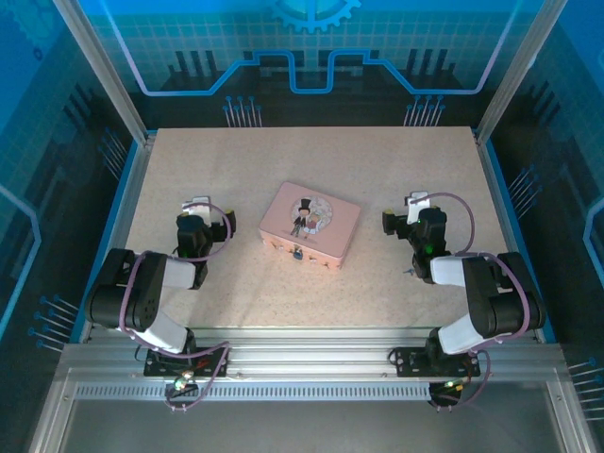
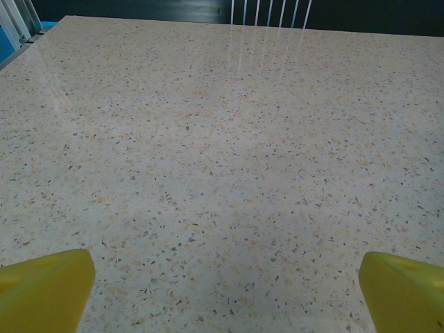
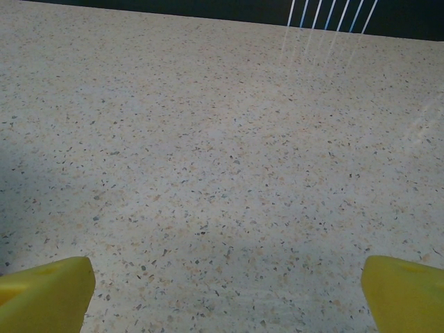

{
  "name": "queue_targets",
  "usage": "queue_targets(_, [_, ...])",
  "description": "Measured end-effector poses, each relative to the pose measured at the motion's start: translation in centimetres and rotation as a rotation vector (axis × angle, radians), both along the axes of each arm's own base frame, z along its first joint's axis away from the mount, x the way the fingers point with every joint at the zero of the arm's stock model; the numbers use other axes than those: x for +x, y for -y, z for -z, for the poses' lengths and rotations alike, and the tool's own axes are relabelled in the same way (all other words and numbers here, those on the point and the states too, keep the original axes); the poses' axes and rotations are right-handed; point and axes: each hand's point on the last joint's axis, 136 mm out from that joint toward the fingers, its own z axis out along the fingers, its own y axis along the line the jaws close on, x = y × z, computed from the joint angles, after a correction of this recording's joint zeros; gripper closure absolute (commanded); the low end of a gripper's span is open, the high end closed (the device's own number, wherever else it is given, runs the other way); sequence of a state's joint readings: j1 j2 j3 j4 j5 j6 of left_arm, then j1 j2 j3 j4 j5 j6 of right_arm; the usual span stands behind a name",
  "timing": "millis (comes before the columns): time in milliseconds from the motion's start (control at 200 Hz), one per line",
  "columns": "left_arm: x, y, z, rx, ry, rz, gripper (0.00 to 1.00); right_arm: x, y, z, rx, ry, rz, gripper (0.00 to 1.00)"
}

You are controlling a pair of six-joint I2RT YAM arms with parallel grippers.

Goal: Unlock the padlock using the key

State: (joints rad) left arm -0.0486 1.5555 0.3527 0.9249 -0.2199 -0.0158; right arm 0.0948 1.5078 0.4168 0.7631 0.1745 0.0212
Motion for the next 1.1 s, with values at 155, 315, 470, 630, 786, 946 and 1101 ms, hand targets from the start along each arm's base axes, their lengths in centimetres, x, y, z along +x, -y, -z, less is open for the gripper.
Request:
queue_targets(155, [0.0, 0.0, 0.0, 0.0, 0.0, -0.001, 0.01, 0.0, 0.0, 0.0, 0.0, 0.0, 0.0, 0.0])
queue_targets(315, [0.0, -0.3, 0.1, -0.001, -0.005, -0.009, 0.01, -0.2, 0.0, 0.2, -0.001, -0.019, 0.001, 0.0])
queue_targets(470, [0.4, -0.5, -1.3, 0.002, -0.026, -0.019, 0.01, -0.1, 0.2, -2.4, 0.001, -0.022, 0.007, 0.0])
queue_targets(630, [1.7, -0.8, -6.7, -0.025, 0.024, -0.053, 0.01, 0.3, 0.3, -7.9, 0.057, 0.049, 0.028, 0.0])
queue_targets(786, [1.3, -1.4, -11.7, -0.208, 0.084, -0.101, 0.01, -0.6, 0.7, -11.7, 0.212, 0.025, 0.098, 0.0])
queue_targets(946, [0.7, -0.4, -14.4, -0.445, 0.101, -0.034, 0.01, -1.4, 2.0, -14.2, 0.464, -0.04, 0.163, 0.0])
queue_targets(1101, [0.7, 3.4, -13.1, -0.613, -0.036, 0.119, 0.06, -3.1, -0.7, -11.6, 0.641, -0.217, 0.078, 0.0])
